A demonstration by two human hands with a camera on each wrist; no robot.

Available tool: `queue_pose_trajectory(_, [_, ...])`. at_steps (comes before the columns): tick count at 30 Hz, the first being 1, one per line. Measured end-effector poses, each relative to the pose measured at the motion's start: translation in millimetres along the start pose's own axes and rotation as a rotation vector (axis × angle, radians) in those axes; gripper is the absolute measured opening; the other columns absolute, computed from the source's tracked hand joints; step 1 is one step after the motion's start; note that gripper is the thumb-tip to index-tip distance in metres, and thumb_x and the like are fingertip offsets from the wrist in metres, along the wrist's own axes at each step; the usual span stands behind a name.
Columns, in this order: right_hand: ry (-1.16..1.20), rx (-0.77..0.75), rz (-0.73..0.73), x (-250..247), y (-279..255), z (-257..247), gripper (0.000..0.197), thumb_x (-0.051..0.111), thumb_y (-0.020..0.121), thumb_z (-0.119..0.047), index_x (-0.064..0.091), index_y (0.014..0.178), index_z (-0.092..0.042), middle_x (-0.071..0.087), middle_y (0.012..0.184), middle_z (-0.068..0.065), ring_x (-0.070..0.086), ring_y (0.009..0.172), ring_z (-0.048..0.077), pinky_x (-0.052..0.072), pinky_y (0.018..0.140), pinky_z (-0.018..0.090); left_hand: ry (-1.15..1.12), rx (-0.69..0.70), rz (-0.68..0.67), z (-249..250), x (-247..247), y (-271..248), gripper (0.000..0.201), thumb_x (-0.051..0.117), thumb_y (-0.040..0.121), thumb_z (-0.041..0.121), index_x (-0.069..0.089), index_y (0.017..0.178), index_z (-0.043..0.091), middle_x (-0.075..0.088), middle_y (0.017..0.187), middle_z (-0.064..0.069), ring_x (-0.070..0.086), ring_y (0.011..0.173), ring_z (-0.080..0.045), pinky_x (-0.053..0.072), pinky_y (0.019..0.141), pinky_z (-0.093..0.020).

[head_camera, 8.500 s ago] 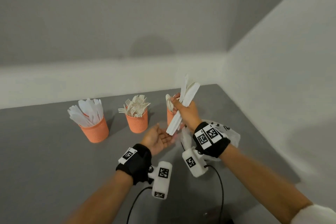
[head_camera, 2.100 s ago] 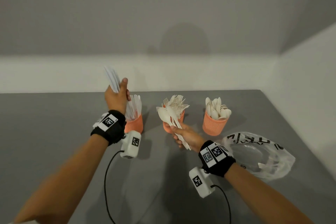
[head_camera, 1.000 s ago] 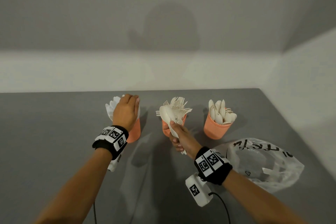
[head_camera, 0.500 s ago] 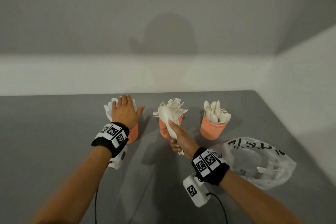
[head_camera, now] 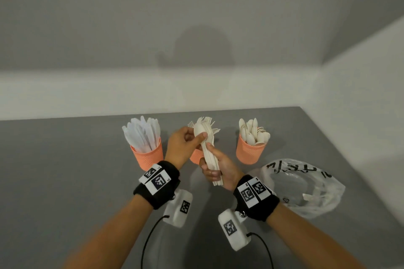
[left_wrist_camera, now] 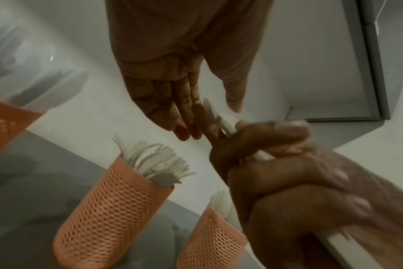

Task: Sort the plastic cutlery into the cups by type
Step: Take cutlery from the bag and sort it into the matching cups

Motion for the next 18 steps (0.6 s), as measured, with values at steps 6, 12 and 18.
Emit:
queue_pose_trajectory(6, [-0.018,0.000,-0.055,-5.2,-12.7,3.0,0.043,0.032,0.091,-0.050,0.052,0.084,-0.012,0.058,0.050,-0.002,0.036,0.026,0.003,0.030,0.029,0.013,-0.176,-0.060,0.001,-8.0,12.0,-11.5,0.005,0.060,0.087,0.008,0.057,0.083,0.008,0.060,0.071,-0.005,0.059,0.052,-0.005,0.047,0.050,-0.015])
queue_pose_trajectory(12, [-0.104,0.103,-0.178,-4.6,-28.9,13.9,0.056,0.013,0.094,-0.059,0.052,0.115,-0.024,0.040,0.039,-0.007,0.028,0.025,0.002,0.028,0.030,0.013,-0.377,-0.096,-0.155,1.7,39.9,-27.5,0.014,0.054,0.089,0.003,0.059,0.102,0.006,0.064,0.084,-0.006,0.066,0.060,-0.004,0.057,0.054,-0.022])
queue_pose_trajectory(18, [-0.337,0.154,-0.169,-18.8,-45.1,13.0,0.079,0.005,0.086,-0.070,0.054,0.121,-0.018,0.039,0.041,-0.006,0.029,0.028,0.003,0.033,0.034,0.014,-0.349,-0.076,-0.215,16.0,60.5,-39.5,0.016,0.051,0.092,0.008,0.061,0.104,0.013,0.059,0.084,-0.002,0.061,0.065,-0.006,0.056,0.060,-0.025])
Point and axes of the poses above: each hand's wrist, its own y-axis towards the middle knuckle, its own x-axis out of the palm, z = x × y, the point moved 10 cm from there along y, towards the middle knuckle
